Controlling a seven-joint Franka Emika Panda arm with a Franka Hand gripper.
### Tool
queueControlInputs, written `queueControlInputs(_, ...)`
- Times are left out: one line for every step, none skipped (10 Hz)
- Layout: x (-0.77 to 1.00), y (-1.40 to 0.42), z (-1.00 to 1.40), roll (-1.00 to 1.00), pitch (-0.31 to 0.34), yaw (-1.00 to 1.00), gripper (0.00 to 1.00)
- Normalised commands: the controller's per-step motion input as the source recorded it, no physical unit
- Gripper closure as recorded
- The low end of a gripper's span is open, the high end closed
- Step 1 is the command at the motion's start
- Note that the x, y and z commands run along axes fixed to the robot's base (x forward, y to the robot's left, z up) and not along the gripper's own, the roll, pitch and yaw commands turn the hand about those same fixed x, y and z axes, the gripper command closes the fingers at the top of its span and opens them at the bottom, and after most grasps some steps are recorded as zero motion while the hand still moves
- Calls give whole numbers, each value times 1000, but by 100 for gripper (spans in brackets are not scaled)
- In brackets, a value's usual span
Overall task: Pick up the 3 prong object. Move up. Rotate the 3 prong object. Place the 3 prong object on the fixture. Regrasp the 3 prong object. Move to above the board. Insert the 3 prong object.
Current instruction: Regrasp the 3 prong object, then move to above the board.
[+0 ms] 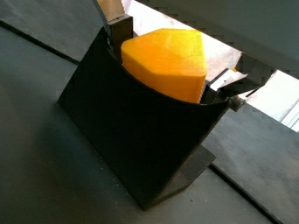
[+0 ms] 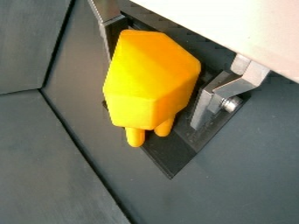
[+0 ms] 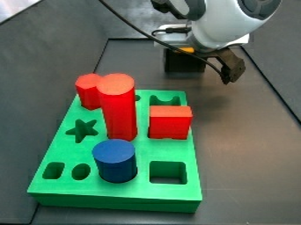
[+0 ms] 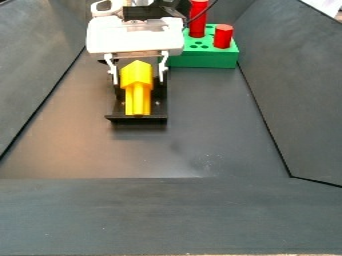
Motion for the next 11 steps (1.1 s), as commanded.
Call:
queueControlInputs(14,-4,-183,51,33,7,0)
queueControlInputs(15,-2,-182,50,33,12,0)
queueControlInputs(16,-2,-182,50,33,19,0)
queueControlInputs(16,-2,-181,50,33,22,0)
queueControlInputs(16,-1,-181,51,33,24,0)
queueControlInputs(0,0,0,0,0,0,100)
queueControlInputs(228,188,1000,358,-504,-160,100)
queueControlInputs(226,187,1000,345,-495,-170,100)
queueControlInputs(209,175,1000,282,-419,-237,100)
queueControlInputs(192,169,1000,189,-308,-333,100)
queueControlInputs(181,167,1000,125,-221,-376,100)
